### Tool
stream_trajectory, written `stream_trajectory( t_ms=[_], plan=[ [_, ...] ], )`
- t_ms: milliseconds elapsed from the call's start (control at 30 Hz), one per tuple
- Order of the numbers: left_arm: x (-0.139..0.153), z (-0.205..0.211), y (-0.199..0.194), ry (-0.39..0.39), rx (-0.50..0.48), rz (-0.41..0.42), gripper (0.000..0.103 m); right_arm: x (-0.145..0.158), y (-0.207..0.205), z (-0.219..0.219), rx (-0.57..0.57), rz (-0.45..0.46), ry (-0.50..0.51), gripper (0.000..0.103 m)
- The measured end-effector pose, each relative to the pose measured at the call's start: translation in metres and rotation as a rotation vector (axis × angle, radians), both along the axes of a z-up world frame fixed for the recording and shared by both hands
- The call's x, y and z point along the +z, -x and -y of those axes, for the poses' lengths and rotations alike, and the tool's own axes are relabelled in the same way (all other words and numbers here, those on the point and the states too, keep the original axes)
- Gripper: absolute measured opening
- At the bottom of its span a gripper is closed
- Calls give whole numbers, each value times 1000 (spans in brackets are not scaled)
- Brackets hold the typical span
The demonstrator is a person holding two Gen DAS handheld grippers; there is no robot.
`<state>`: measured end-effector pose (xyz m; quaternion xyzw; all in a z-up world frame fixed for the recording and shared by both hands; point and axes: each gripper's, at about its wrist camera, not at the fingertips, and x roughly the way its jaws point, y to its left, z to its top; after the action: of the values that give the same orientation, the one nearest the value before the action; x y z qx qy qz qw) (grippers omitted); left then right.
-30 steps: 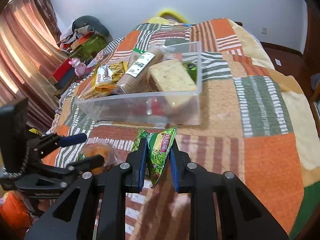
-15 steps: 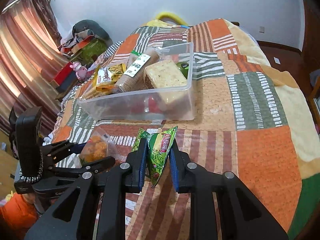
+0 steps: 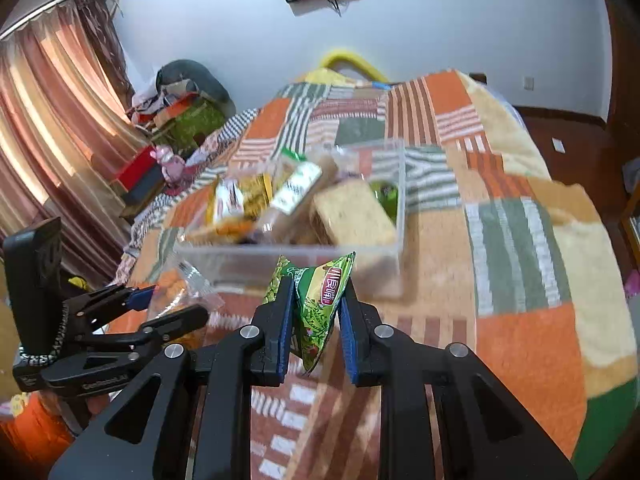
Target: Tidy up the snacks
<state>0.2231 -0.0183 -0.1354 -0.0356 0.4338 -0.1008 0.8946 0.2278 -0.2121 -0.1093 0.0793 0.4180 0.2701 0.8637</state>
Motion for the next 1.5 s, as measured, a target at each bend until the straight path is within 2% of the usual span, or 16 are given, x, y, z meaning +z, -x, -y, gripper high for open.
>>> stream_trajectory(
  t_ms=[167,367,567,867,1033,1100,1167,1233,1500],
  plan=[
    [31,-6,-19,3,13,85,53,14,-16,-6,-11,46,-12,19],
    [46,-8,-53,-1,31,141,53,20,-41,-18,-24,83,1,19],
    [33,-7,-94,-9,50,127,53,12,-71,-27,-39,79,18,19],
    [3,-6,-130,-1,75,93,53,-10,-103,-22,-99,40,20,19],
    [-7,-7,-131,-2,86,84,55,-14,-104,-24,-98,32,16,22],
    [-6,-7,-129,-5,80,82,57,-14,-103,-25,-95,33,33,27],
    [-5,-8,-127,-3,78,82,58,-13,-101,-25,-101,35,54,43],
    [-2,-9,-121,-5,73,84,59,-11,-98,-23,-106,46,67,48],
    [26,-11,-88,-46,72,140,60,12,-71,-16,-86,91,96,48]
  ],
)
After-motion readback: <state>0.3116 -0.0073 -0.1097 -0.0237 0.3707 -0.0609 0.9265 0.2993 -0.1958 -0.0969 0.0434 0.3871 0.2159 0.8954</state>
